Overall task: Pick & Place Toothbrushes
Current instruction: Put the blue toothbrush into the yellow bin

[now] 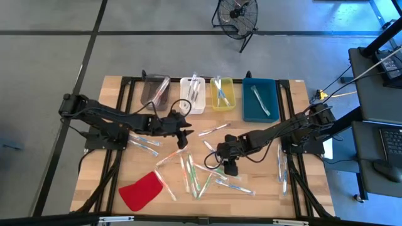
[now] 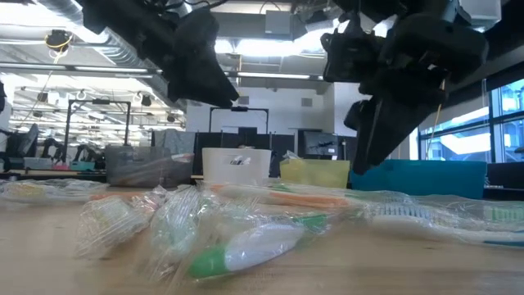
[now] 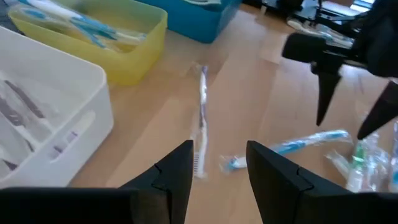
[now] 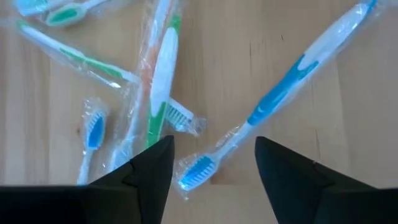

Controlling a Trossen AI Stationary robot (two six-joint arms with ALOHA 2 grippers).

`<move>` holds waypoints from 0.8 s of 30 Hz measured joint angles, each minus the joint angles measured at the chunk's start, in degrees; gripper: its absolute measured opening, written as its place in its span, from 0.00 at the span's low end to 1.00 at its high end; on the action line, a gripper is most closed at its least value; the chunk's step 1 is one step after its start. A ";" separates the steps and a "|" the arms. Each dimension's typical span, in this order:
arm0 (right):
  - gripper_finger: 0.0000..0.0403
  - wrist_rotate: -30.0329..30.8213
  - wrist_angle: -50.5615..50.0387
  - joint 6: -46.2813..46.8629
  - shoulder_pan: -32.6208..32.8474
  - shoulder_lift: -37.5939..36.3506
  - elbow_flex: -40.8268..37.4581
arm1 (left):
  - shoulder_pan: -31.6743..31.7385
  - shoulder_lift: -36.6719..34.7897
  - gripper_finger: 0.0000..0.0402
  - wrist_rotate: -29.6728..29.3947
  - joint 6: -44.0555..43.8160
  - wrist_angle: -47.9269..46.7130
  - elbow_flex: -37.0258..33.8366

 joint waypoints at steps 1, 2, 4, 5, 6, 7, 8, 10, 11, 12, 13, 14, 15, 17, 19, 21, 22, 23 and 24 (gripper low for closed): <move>0.55 0.01 0.05 0.67 0.00 0.00 0.00 | -0.44 0.00 0.36 -0.02 -0.02 -0.22 0.00; 0.54 0.04 -0.03 1.56 0.00 0.00 0.00 | -0.77 0.00 0.36 -0.06 -0.27 -0.59 0.00; 0.53 0.07 -0.05 3.17 0.02 0.00 0.00 | -1.38 0.00 0.36 -0.20 -1.71 -2.09 0.00; 0.52 0.19 -0.17 3.91 0.02 0.10 0.00 | -1.62 0.00 0.36 -0.51 -2.53 -2.99 0.00; 0.52 0.18 -0.12 4.58 0.02 0.50 0.02 | -1.94 0.00 0.36 -1.15 -3.19 -3.84 0.00; 0.51 0.21 -0.34 4.97 0.02 0.84 0.01 | -2.26 0.00 0.36 -1.91 -3.67 -4.56 0.00; 0.51 0.20 -0.84 5.50 0.02 1.08 -0.01 | -2.56 0.00 0.36 -2.69 -4.13 -5.32 0.00; 0.51 0.18 -0.21 7.23 0.04 1.87 0.02 | -3.05 0.00 0.36 -3.71 -4.58 -6.72 0.00; 0.51 0.17 -0.44 8.03 0.04 2.29 0.02 | -3.33 0.02 0.36 -4.07 -4.88 -7.29 0.00; 0.51 0.17 -1.10 8.74 0.04 2.77 0.00 | -3.50 0.02 0.36 -4.45 -5.11 -7.53 0.00; 0.52 -0.01 -1.07 9.36 0.04 3.27 0.00 | -3.67 0.02 0.36 -4.69 -5.27 -7.61 0.00; 0.53 -0.34 -0.80 10.02 0.04 3.82 0.00 | -3.80 0.02 0.36 -4.71 -5.29 -7.65 0.00; 0.54 -0.79 -0.87 10.80 0.04 4.26 0.00 | -3.91 0.02 0.36 -4.70 -5.31 -7.67 0.00; 0.55 -1.33 -0.82 12.21 0.04 5.10 0.00 | -4.11 0.02 0.36 -4.74 -5.35 -7.69 0.00; 0.57 -1.31 -0.79 13.48 0.05 5.54 0.03 | -4.11 0.02 0.36 -4.74 -5.36 -7.79 0.00; 0.58 -1.01 -0.79 14.74 0.04 5.80 0.11 | -4.11 0.02 0.36 -5.08 -5.37 -7.79 0.00; 0.58 -0.33 -0.94 15.55 0.06 5.88 0.14 | -4.09 0.02 0.36 -5.21 -5.35 -7.79 0.00; 0.58 0.68 -1.16 16.43 0.11 5.90 0.17 | -4.09 0.02 0.36 -5.33 -5.36 -7.79 0.00; 0.57 1.60 -1.46 17.01 0.14 5.91 0.17 | -4.09 0.02 0.36 -5.53 -5.35 -7.82 0.00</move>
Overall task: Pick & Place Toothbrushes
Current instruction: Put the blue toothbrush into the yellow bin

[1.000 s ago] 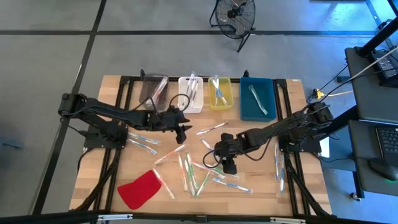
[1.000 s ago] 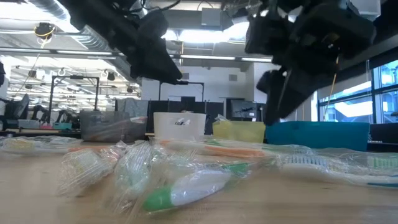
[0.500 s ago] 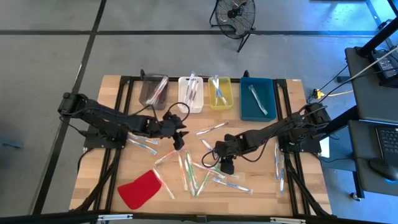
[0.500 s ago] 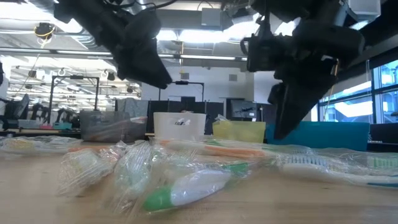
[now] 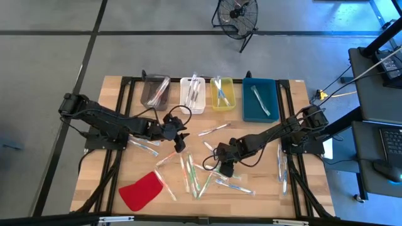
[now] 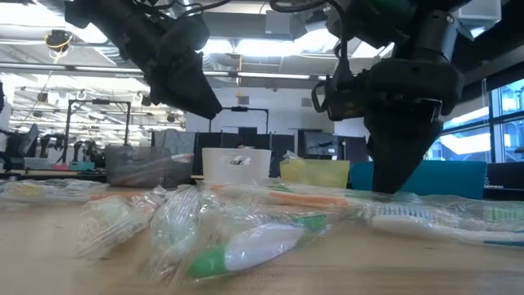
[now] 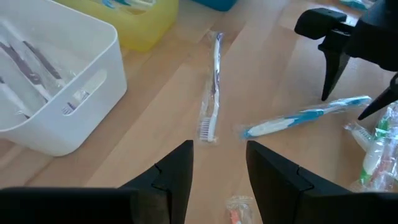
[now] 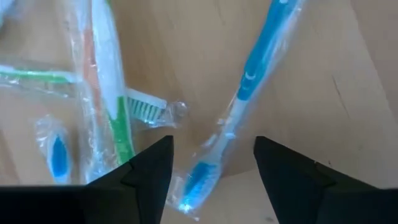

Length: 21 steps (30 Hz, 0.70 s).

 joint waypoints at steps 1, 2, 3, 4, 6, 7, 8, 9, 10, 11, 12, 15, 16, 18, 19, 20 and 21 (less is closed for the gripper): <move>0.56 0.75 -0.50 0.56 0.01 0.01 0.01 | 0.00 0.00 0.36 -0.23 0.00 -0.02 0.00; 0.55 1.42 -1.04 1.04 0.01 0.01 0.02 | 0.00 0.00 0.36 -0.28 0.00 -0.02 0.00; 0.54 2.22 -1.46 1.21 -0.03 0.01 0.02 | 0.00 0.00 0.36 -0.30 -0.02 -0.02 0.00; 0.52 2.82 -1.72 1.20 -0.03 0.01 0.02 | 0.00 0.00 0.36 -0.30 -0.01 -0.02 0.00; 0.49 3.31 -1.96 1.20 -0.06 0.03 0.00 | 0.00 0.00 0.36 -0.32 0.00 -0.02 0.00; 0.47 3.37 -2.08 1.25 -0.10 0.03 0.00 | 0.00 0.00 0.36 -0.32 0.00 -0.05 0.00; 0.45 3.62 -2.25 1.43 -0.12 0.04 0.00 | 0.00 0.00 0.36 -0.32 0.00 -0.11 0.00; 0.43 4.10 -2.55 1.58 -0.11 0.05 -0.01 | 0.00 0.00 0.36 -0.32 0.00 -0.17 0.00; 0.41 4.52 -2.95 1.72 -0.10 0.08 -0.01 | 0.00 0.00 0.36 -0.32 0.00 -0.32 0.00; 0.38 4.68 -3.55 1.92 -0.12 0.08 0.00 | 0.00 0.00 0.36 -0.35 0.00 -0.51 0.00; 0.36 4.85 -4.31 2.24 -0.14 0.10 0.00 | 0.00 0.00 0.36 -0.35 0.00 -0.69 0.00; 0.28 5.33 -5.84 2.27 -0.19 0.10 0.00 | 0.00 0.00 0.36 -0.35 0.00 -0.87 0.00; 0.25 5.44 -6.05 2.27 -0.19 0.10 -0.01 | 0.00 0.00 0.36 -0.35 0.00 -0.87 0.00; 0.19 5.48 -6.36 2.22 -0.21 0.10 -0.02 | 0.00 0.00 0.36 -0.35 0.00 -0.87 0.00; 0.17 5.46 -6.45 2.11 -0.21 0.10 -0.03 | 0.00 0.00 0.36 -0.35 0.00 -0.87 0.00; 0.14 5.46 -6.56 1.91 -0.21 0.10 -0.04 | 0.00 0.00 0.36 -0.35 0.00 -0.87 0.00; 0.12 5.45 -6.69 1.54 -0.23 0.09 -0.04 | 0.00 0.00 0.36 -0.33 0.00 -0.93 0.00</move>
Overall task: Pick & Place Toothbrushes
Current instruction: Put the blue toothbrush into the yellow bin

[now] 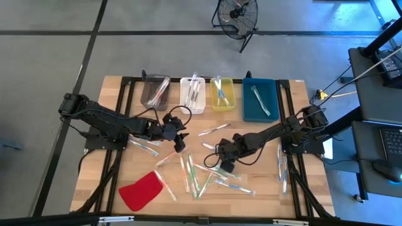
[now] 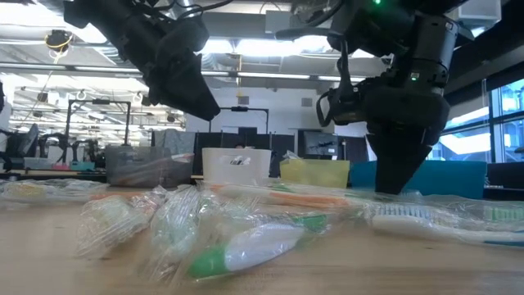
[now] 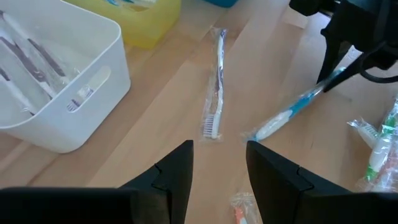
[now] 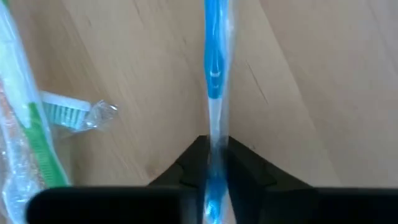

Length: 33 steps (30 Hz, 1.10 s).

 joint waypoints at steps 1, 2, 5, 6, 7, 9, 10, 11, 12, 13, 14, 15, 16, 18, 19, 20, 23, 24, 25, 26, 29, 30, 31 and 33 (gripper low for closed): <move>0.09 -0.02 -0.10 -0.30 0.00 -0.01 0.00 | 0.00 0.00 0.36 -0.01 0.00 -0.14 0.00; 0.07 -0.02 -0.16 -0.38 0.00 -0.02 0.00 | 0.00 0.00 0.36 0.01 0.00 -0.36 0.00; 0.03 -0.19 -0.32 -0.88 0.00 -0.02 0.00 | 0.00 0.00 0.36 0.09 -0.01 -1.41 0.00; 0.02 -0.20 -0.37 -1.27 0.00 -0.02 0.00 | 0.00 0.00 0.36 0.18 -0.02 -1.86 0.00; 0.02 -0.21 -0.38 -1.62 0.00 -0.02 0.00 | 0.00 0.00 0.36 0.26 -0.07 -2.19 0.00; 0.03 -0.31 -0.47 -2.07 0.00 0.01 0.00 | 0.00 0.00 0.36 0.38 -0.65 -2.74 0.00; 0.04 -0.41 -0.49 -2.21 0.00 0.01 0.00 | 0.00 0.00 0.36 0.38 -0.92 -3.04 0.00; 0.05 -0.53 -0.51 -2.62 0.00 0.01 0.00 | 0.00 0.00 0.36 0.39 -1.03 -3.36 0.00; 0.06 -0.62 -0.51 -3.25 0.00 -0.12 -0.02 | 0.00 0.00 0.36 0.40 -1.07 -3.53 0.00; 0.06 -0.68 -0.50 -3.55 0.00 -0.25 -0.04 | 0.00 0.00 0.36 0.40 -1.06 -3.69 0.00; 0.06 -0.79 -0.59 -3.84 0.00 -0.51 -0.10 | 0.00 0.00 0.36 0.40 -1.05 -3.90 0.00; 0.05 -0.97 -0.98 -4.26 0.00 -0.84 -0.21 | 0.00 0.00 0.36 0.42 -1.07 -4.22 0.00; 0.04 -1.12 -1.29 -4.86 0.02 -1.30 -0.30 | 0.00 0.00 0.36 0.43 -1.09 -4.46 0.00; 0.02 -1.73 -3.00 -5.78 0.05 -2.39 -0.54 | 0.00 0.02 0.36 0.53 -1.09 -4.62 0.00; 0.02 -1.73 -3.24 -6.35 0.07 -2.93 -0.59 | 0.00 0.02 0.36 0.91 -1.09 -4.65 0.00; 0.01 -1.72 -3.05 -6.57 0.09 -3.64 -0.56 | 0.00 0.02 0.36 1.36 -1.09 -4.68 0.00; 0.02 -1.47 -4.21 -6.61 -0.13 -5.47 -0.44 | 0.00 0.02 0.36 1.87 -1.09 -4.74 0.00; 0.03 -1.40 -4.63 -6.66 -0.24 -5.85 -0.44 | 0.00 0.00 0.36 1.89 -1.09 -4.79 0.00; 0.03 -1.29 -4.91 -6.90 -0.38 -6.34 -0.44 | 0.00 0.01 0.36 1.90 -1.09 -4.80 0.00; 0.03 -1.26 -5.03 -7.24 -0.50 -6.94 -0.44 | 0.00 0.02 0.36 2.01 -1.05 -4.85 0.00; 0.02 -1.07 -5.10 -8.51 -1.06 -8.30 -0.35 | 0.00 0.02 0.36 3.24 -1.07 -5.43 0.00; 0.02 -1.06 -5.15 -9.06 -1.30 -8.65 -0.35 | 0.00 0.02 0.36 3.64 -1.06 -5.68 0.00; 0.02 -1.01 -5.01 -9.44 -1.61 -9.11 -0.35 | 0.00 0.02 0.36 4.20 -1.07 -5.99 0.00; 0.02 0.07 -5.04 -9.96 -2.18 -10.00 -0.33 | -0.04 0.01 0.36 5.39 -1.15 -6.69 0.00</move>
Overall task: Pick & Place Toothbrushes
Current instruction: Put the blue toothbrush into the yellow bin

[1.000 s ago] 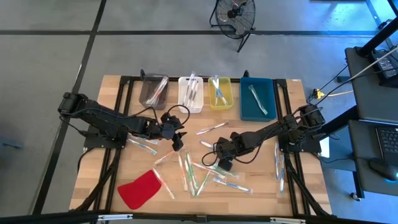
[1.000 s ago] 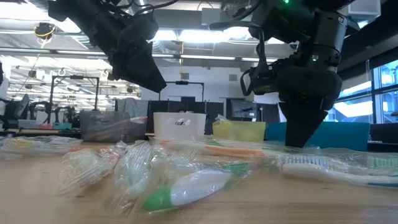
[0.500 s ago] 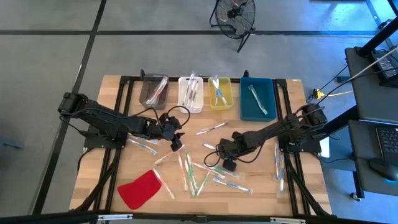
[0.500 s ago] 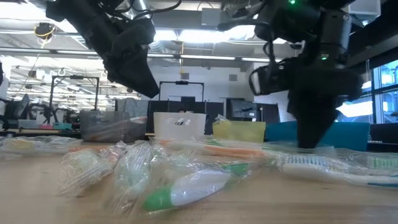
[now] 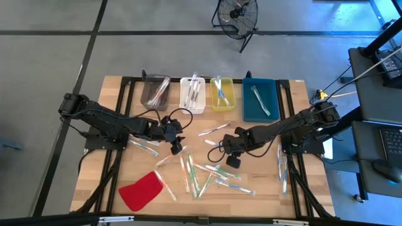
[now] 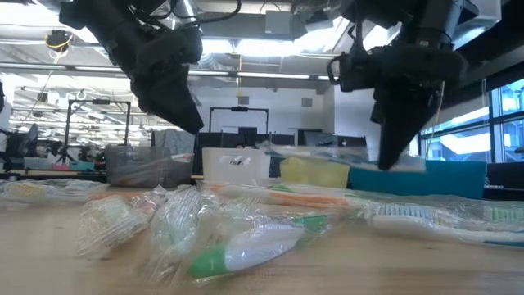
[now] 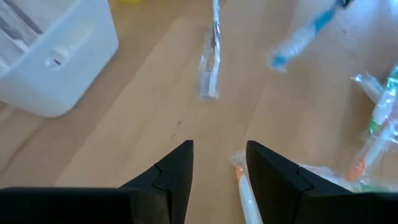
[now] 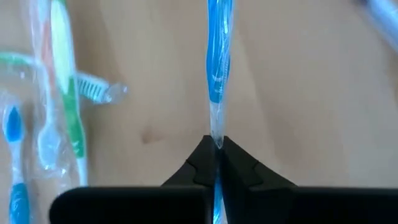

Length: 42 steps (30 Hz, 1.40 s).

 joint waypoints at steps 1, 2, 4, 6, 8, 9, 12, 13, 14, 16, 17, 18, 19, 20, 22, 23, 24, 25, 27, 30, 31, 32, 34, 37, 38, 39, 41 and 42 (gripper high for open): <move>0.02 0.61 -0.13 -0.50 -0.31 -0.43 0.02 | 0.00 0.01 0.36 0.60 -0.22 -0.22 0.00; 0.02 1.04 -0.30 -1.07 -0.67 -0.93 0.02 | -0.05 0.01 0.36 1.08 -0.57 -0.50 0.00; 0.02 1.92 -0.18 -2.18 -1.33 -2.01 0.05 | -0.23 -0.01 0.36 1.93 -0.82 -0.96 0.00; 0.02 2.84 -0.16 -3.72 -2.03 -2.94 0.07 | -0.65 0.01 0.36 2.52 -0.84 -1.10 0.00; 0.02 4.19 -0.17 -4.98 -2.78 -3.75 0.07 | -1.15 0.01 0.36 3.42 -0.85 -1.08 0.00; 0.02 4.97 -0.15 -5.55 -3.21 -4.18 0.09 | -1.45 0.01 0.36 3.91 -0.84 -1.08 0.00; 0.02 7.42 -0.06 -7.20 -4.71 -5.10 0.09 | -2.42 0.01 0.36 5.26 -0.91 -1.06 0.00; 0.02 8.37 0.10 -7.53 -5.33 -5.37 0.09 | -2.80 0.01 0.36 5.49 -1.00 -1.06 0.00; 0.02 9.36 0.23 -7.58 -5.96 -5.56 0.09 | -3.27 0.01 0.36 5.50 -1.02 -1.04 0.00; 0.02 10.91 0.74 -7.98 -7.31 -5.78 0.09 | -4.07 0.01 0.36 5.54 -1.48 -1.07 0.00; 0.02 11.43 1.22 -8.40 -7.97 -5.78 0.11 | -4.45 0.01 0.36 5.80 -1.94 -1.12 0.00; 0.02 11.56 1.65 -8.66 -8.76 -5.78 0.11 | -4.78 0.01 0.36 6.56 -2.35 -1.13 0.00; 0.02 11.54 2.26 -8.76 -9.58 -5.78 0.11 | -5.08 0.01 0.36 7.36 -2.61 -1.17 0.00; 0.02 11.55 3.07 -8.85 -10.44 -5.78 0.11 | -5.41 0.01 0.36 8.25 -2.97 -1.23 0.01; 0.02 11.56 4.44 -9.32 -12.30 -5.78 0.11 | -6.15 0.01 0.36 9.41 -3.78 -1.52 0.00; 0.02 11.55 5.27 -9.71 -13.24 -5.78 0.11 | -6.52 0.01 0.36 9.77 -3.96 -1.75 0.00; 0.02 11.56 6.30 -9.96 -14.26 -5.78 0.11 | -6.95 0.01 0.36 9.81 -4.29 -2.10 0.00; 0.02 11.56 7.28 -10.17 -15.21 -5.78 0.14 | -7.31 0.01 0.36 9.81 -4.69 -2.42 0.00; 0.02 11.56 8.68 -10.33 -17.07 -5.78 0.15 | -8.00 0.01 0.36 9.82 -5.49 -3.22 0.00; 0.02 11.58 9.87 -10.28 -19.92 -5.78 0.15 | -8.96 0.01 0.36 9.81 -6.87 -4.70 0.00; 0.02 11.95 10.37 -10.16 -20.85 -5.78 0.15 | -9.26 0.01 0.36 9.81 -7.25 -5.14 0.02; 0.02 12.81 10.87 -10.14 -21.68 -5.78 0.15 | -9.46 0.01 0.36 9.82 -7.68 -5.58 0.00; 0.02 14.31 11.62 -10.12 -23.10 -5.78 0.17 | -9.96 0.01 0.36 9.84 -8.74 -6.34 0.00; 0.02 14.54 12.23 -10.12 -25.22 -5.78 0.15 | -10.46 0.01 0.36 9.95 -10.17 -7.19 0.00; 0.02 14.55 12.44 -10.12 -25.84 -5.78 0.15 | -10.59 0.01 0.36 9.96 -10.54 -7.28 0.00; 0.02 14.70 12.58 -10.13 -26.42 -5.78 0.17 | -10.71 0.01 0.36 9.98 -11.01 -7.29 0.00; 0.02 16.18 12.75 -10.16 -27.35 -5.78 0.17 | -10.94 0.01 0.36 10.01 -11.55 -7.42 0.00; 0.02 17.43 12.82 -10.16 -27.76 -5.78 0.17 | -10.97 0.01 0.36 10.26 -11.87 -7.64 0.00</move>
